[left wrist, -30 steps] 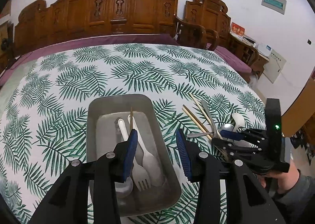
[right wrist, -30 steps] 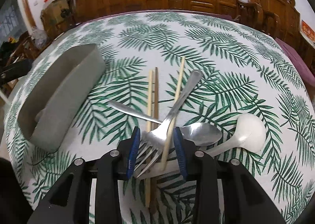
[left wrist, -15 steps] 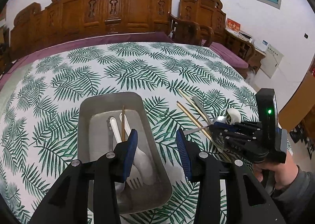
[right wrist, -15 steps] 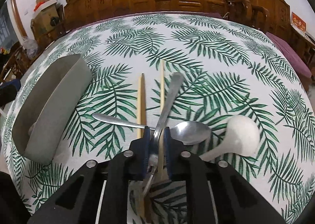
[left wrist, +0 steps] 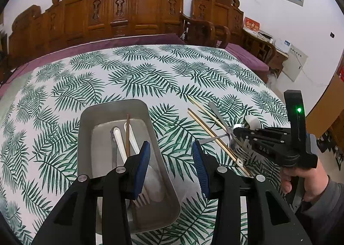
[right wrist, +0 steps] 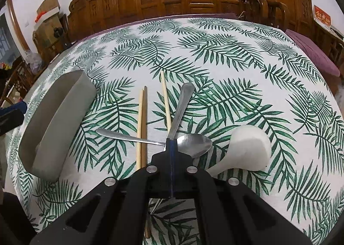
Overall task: Organize utensils
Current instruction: 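Move the right gripper back to the pile and grasp a metal fork, then lift the fork with the right gripper while the left moves to the pile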
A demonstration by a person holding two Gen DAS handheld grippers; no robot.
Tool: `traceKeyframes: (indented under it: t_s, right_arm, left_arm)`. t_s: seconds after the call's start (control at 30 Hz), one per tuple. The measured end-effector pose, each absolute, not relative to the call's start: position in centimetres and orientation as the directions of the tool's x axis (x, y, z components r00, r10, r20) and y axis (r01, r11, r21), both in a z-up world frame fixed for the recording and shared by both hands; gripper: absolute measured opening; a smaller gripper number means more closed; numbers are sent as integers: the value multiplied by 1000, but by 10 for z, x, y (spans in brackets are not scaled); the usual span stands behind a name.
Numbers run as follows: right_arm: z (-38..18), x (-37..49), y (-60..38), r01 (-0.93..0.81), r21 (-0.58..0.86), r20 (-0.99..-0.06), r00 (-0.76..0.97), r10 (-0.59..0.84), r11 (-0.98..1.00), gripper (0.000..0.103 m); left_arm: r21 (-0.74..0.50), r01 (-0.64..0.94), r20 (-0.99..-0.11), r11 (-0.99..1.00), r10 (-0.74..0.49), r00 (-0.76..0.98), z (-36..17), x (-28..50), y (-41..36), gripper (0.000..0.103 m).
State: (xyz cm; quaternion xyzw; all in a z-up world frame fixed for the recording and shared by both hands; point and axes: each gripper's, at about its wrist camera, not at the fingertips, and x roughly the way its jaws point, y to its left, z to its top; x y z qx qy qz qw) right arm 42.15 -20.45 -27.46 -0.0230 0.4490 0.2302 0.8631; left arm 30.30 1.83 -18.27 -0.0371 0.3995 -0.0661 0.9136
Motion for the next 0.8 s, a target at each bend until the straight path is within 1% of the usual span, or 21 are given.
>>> traceKeyframes:
  t_s: [0.2, 0.27, 0.3, 0.43, 0.53, 0.8]
  right_arm:
    - [-279, 425, -201, -421, 172, -794, 476, 379, 891, 5]
    - [-280, 425, -200, -420, 172, -794, 476, 378, 891, 10]
    - [-280, 426, -200, -416, 169, -795, 477, 373, 893, 15]
    - [-284, 430, -194, -416, 138, -807, 479, 346, 899, 17]
    - [-284, 431, -190, -423, 122, -806, 486, 338, 898, 14]
    - [-284, 434, -193, -417, 130, -817, 469, 336, 899, 11]
  left_arm:
    - [-121, 93, -726, 988, -152, 671, -183, 303, 18, 38]
    - [-120, 94, -725, 988, -152, 672, -183, 303, 17, 38]
    - [-120, 94, -725, 988, -152, 671, -183, 303, 17, 38]
    - [-119, 97, -725, 988, -153, 672, -184, 302, 15, 38]
    - [-117, 99, -727, 988, -153, 669, -185, 302, 14, 38]
    - [-108, 106, -732, 988, -151, 664, -186, 301, 9, 38]
